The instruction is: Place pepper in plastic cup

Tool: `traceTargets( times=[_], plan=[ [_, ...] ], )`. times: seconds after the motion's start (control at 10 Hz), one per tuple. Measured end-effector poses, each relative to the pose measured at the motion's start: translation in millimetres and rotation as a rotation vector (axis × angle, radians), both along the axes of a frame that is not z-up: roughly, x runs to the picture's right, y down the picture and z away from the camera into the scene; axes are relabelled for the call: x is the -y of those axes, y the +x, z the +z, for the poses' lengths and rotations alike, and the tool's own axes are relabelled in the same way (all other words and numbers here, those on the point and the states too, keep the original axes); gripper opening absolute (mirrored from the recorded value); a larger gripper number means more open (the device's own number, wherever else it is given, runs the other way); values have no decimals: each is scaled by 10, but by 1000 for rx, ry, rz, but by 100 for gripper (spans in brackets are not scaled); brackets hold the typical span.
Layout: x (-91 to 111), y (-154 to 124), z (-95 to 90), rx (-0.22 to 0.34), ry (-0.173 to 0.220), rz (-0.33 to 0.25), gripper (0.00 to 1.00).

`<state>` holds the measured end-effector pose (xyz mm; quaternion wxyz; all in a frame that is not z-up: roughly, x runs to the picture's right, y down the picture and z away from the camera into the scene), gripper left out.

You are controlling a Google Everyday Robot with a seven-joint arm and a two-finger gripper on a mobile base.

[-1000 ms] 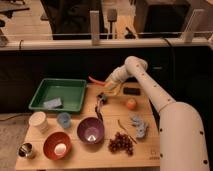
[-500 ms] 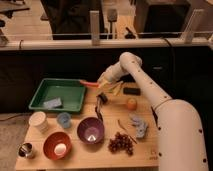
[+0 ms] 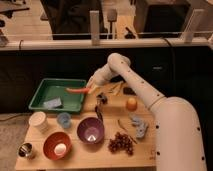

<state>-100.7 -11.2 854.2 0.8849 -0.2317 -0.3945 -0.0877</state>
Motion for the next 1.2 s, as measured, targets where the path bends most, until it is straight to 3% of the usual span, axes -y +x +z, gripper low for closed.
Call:
traceTargets(
  times=[0.4, 0.8, 1.2],
  plan=[
    [-307, -259, -111, 43, 23, -128, 0],
    [-495, -553, -223, 98, 58, -213, 0],
    [-652, -715, -277, 74, 78, -264, 0]
  ],
)
